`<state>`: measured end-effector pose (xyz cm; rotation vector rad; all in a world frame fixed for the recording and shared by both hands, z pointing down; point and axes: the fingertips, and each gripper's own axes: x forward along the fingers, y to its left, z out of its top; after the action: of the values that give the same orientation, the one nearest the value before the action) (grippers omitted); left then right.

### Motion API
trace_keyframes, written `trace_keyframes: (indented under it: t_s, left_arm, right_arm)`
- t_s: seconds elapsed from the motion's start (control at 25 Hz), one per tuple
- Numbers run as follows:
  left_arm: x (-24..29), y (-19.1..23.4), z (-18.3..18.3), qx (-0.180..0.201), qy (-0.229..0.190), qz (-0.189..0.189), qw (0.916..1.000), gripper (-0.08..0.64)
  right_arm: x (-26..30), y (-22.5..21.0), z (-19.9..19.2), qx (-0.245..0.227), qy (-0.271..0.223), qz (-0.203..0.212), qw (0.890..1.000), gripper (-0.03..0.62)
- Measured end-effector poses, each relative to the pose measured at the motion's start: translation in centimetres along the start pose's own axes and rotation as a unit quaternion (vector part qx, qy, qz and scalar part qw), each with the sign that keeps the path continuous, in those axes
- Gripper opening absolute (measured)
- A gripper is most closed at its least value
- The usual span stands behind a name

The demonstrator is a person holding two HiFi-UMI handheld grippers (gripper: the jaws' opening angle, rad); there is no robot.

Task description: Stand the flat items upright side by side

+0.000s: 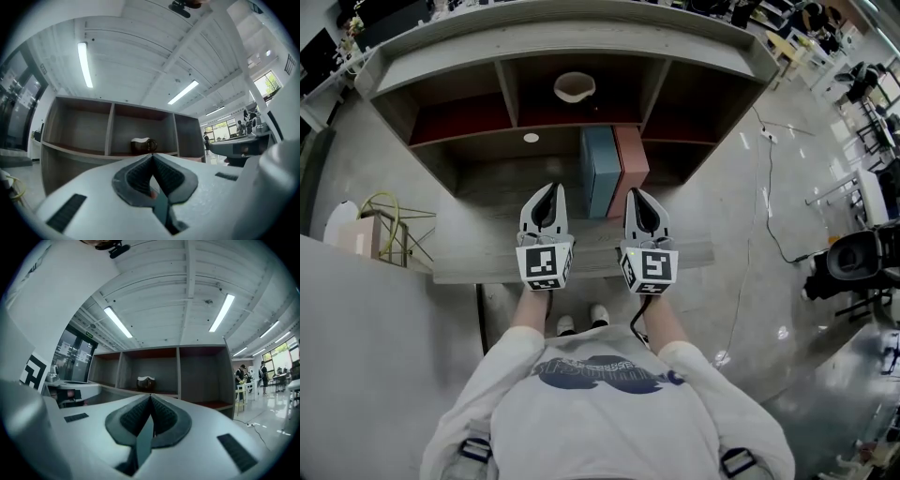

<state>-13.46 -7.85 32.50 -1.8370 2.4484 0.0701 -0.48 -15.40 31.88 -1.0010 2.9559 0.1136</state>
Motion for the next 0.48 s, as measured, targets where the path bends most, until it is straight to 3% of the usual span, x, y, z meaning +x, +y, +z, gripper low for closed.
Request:
trace_keyframes:
  t_s: [0.48]
  left_arm:
    - [0.2,-0.5,0.5,0.056,0.016,0.023,0.9980,0.006]
  right_arm:
    - [-0.2,-1.2,0.0,-0.020,0.002,0.003,1.000,-0.003]
